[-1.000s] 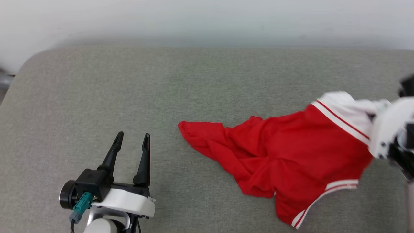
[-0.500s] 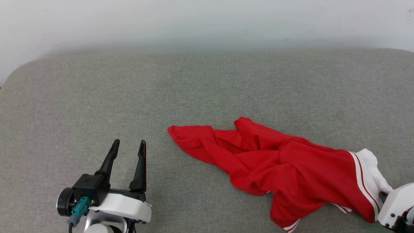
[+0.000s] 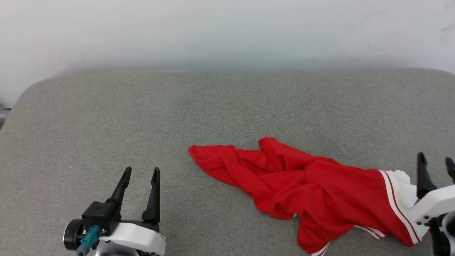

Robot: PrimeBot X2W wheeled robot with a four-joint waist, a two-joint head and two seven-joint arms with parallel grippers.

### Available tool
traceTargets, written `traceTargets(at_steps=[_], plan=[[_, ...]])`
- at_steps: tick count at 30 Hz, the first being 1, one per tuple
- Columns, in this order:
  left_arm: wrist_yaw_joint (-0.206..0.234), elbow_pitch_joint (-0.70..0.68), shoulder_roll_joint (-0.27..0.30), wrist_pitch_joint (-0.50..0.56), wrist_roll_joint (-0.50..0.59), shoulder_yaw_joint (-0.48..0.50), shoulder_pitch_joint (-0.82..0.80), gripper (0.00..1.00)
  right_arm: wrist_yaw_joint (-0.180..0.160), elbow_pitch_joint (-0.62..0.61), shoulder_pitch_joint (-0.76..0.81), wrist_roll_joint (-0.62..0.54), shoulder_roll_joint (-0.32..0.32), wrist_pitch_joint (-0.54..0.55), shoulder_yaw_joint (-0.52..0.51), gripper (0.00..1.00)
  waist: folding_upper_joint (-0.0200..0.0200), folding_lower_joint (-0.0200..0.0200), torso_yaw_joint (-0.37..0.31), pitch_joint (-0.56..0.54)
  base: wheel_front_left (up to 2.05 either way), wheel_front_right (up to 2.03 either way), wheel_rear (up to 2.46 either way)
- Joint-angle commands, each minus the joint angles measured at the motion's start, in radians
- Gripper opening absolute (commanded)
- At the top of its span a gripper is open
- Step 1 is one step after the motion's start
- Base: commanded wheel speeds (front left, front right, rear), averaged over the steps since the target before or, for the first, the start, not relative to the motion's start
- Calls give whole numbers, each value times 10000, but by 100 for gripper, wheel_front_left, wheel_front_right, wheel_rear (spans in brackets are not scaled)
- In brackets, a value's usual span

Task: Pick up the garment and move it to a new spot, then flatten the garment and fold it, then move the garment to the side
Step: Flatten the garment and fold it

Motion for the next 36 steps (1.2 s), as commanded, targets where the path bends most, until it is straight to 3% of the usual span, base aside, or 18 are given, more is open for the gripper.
traceTargets(at_steps=[1, 10, 20, 25, 30, 35, 36], plan=[[22, 13, 29, -25, 62, 28, 104, 100, -3, -101, 110, 3, 57, -154, 65, 100, 0, 0, 5, -105, 0, 0, 0], [180, 163, 29, -25, 94, 16, 536, 100, -5, -1689, 1335, -485, 424, -1079, 1934, 100, 0, 0, -31, -738, 0, 0, 0], [292, 297, 77, 16, 8, -30, 783, 100, -5, -3436, 2782, -467, 593, -331, 2959, 100, 0, 0, -182, -973, 0, 0, 0], [320, 354, 83, 63, -23, -100, 736, 100, -5, -3616, 3314, -261, 582, 1432, 3373, 100, 0, 0, -183, -981, 0, 0, 0], [316, 414, 66, 84, -127, -188, 601, 100, -5, -3753, 3551, 291, -168, 3962, 4257, 100, 0, 0, -75, -876, 0, 0, 0], [306, 376, 77, 51, -184, -234, 439, 100, -5, -3977, 3219, 911, -1018, 5827, 5466, 100, 0, 0, 109, -627, 0, 0, 0], [284, 343, 71, 32, -213, -269, 294, 100, -5, -3853, 2854, 1171, -1273, 6229, 6161, 100, 0, 0, 270, -346, 0, 0, 0]])
